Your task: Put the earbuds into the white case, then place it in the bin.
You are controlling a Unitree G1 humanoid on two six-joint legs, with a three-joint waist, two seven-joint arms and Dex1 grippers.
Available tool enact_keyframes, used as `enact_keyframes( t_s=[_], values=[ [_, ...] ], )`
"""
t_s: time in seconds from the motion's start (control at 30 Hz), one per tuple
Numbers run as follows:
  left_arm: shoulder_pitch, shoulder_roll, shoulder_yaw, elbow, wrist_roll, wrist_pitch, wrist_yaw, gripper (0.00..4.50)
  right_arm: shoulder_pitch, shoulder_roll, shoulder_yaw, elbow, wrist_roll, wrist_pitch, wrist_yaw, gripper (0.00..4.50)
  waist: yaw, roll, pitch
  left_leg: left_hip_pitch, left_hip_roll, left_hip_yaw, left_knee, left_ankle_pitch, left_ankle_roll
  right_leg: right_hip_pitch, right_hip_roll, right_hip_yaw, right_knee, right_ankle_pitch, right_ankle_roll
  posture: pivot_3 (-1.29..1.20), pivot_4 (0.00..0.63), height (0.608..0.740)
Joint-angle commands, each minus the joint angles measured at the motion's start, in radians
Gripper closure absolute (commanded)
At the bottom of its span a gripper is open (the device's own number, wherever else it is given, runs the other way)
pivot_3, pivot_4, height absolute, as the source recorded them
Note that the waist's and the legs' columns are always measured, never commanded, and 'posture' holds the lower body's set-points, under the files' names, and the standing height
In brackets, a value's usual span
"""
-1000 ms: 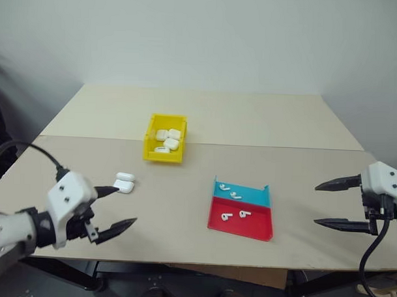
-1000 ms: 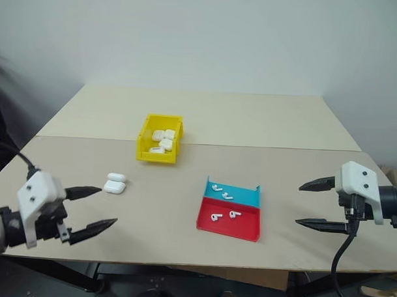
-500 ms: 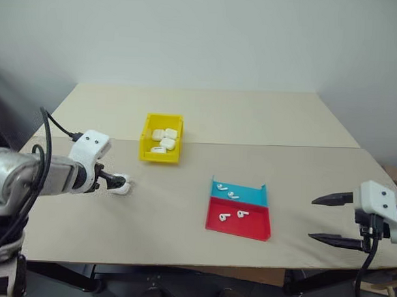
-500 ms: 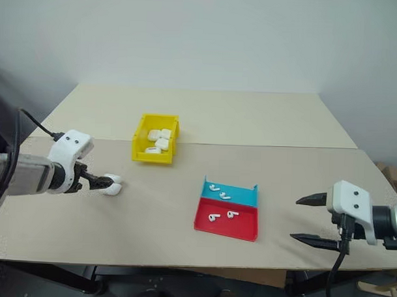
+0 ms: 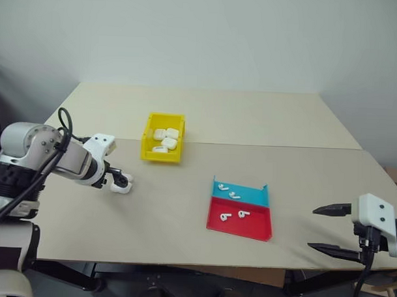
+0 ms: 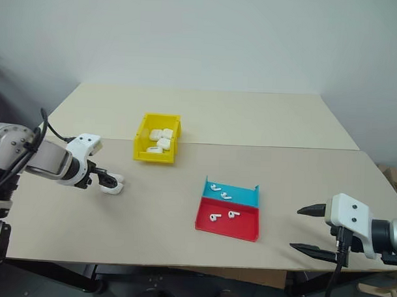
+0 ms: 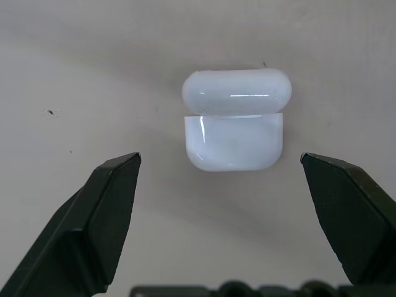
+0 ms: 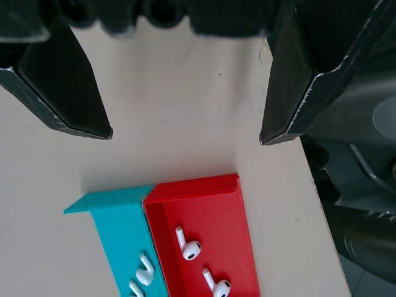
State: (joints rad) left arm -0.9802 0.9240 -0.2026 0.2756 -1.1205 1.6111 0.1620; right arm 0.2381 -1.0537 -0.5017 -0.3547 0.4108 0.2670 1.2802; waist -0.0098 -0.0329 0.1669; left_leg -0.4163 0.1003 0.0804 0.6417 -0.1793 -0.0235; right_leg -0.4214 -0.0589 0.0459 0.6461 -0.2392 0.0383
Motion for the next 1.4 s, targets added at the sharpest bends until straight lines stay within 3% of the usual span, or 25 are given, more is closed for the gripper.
enact_keyframes(
  t_s=[0.03,0.63,1.4],
  values=[
    [-0.061,-0.021,-0.016,0.053,0.033,0.003,0.016,0.00,0.008,0.015,-0.019,-0.030,-0.016,-0.016,-0.032,0.09,0.001,0.000,0.000,0.000,0.000,0.000,0.000,0.000,0.000,0.000,0.000,0.000,0.000,0.000,0.000,0.00,0.150,0.740],
    [-0.129,-0.093,-0.131,0.187,0.178,0.003,-0.096,0.00,0.051,0.050,-0.015,-0.065,-0.033,-0.021,-0.072,0.09,-0.002,0.000,0.000,-0.001,-0.001,-0.001,0.000,0.000,0.000,0.000,-0.001,0.000,0.000,0.000,0.000,0.00,0.150,0.740],
    [-0.119,-0.187,-0.075,0.262,0.431,0.003,-0.257,0.00,0.037,0.036,0.004,-0.070,-0.067,-0.019,-0.092,0.09,-0.002,-0.001,0.000,-0.002,-0.002,-0.002,0.000,0.000,0.000,0.000,-0.001,-0.001,0.000,0.000,0.000,0.00,0.150,0.740]
  ],
)
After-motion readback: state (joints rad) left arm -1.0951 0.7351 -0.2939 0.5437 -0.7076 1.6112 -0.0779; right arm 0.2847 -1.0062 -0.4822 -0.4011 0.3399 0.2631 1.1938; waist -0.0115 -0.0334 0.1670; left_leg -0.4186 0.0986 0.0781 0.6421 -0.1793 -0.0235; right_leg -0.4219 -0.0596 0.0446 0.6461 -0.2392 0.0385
